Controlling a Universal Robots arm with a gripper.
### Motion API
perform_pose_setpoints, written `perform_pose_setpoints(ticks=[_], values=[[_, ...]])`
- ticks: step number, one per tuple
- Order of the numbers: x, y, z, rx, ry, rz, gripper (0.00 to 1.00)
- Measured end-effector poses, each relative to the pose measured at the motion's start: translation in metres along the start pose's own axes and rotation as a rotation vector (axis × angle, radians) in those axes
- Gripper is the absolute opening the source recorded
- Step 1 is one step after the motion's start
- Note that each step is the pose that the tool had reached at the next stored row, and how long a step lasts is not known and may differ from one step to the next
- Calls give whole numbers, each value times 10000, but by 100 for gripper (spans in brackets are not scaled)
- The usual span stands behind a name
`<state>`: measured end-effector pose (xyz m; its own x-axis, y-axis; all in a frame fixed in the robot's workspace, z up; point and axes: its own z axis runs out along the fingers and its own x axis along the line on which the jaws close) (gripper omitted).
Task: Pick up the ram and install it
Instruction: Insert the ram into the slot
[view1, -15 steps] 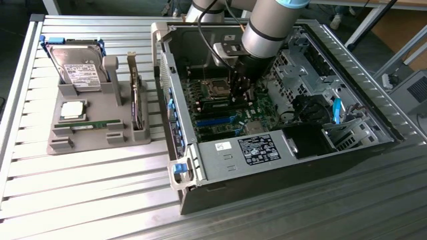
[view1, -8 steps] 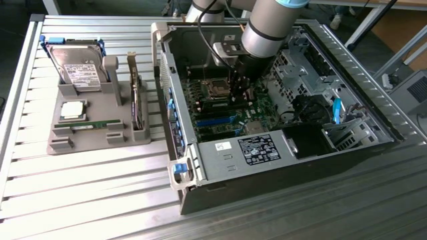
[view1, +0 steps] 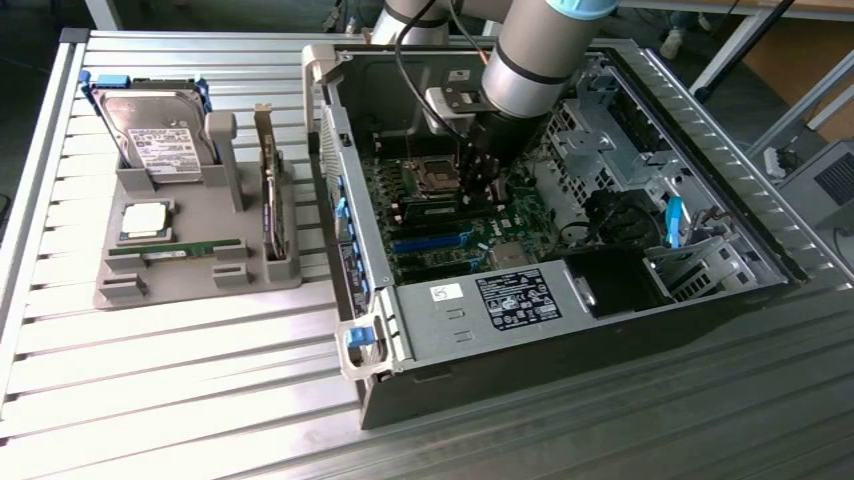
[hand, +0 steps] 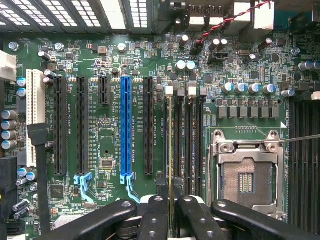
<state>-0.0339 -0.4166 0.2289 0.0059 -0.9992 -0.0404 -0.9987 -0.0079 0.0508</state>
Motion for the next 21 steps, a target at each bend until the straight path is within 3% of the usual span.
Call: perform_pose_setpoints(ticks=[8,14,21], values=[[-1,1,-12,0,-2,1,13],[0,-44,-11,-12,-1,1,13],[7,-44,-12,-27,20,-386,13]])
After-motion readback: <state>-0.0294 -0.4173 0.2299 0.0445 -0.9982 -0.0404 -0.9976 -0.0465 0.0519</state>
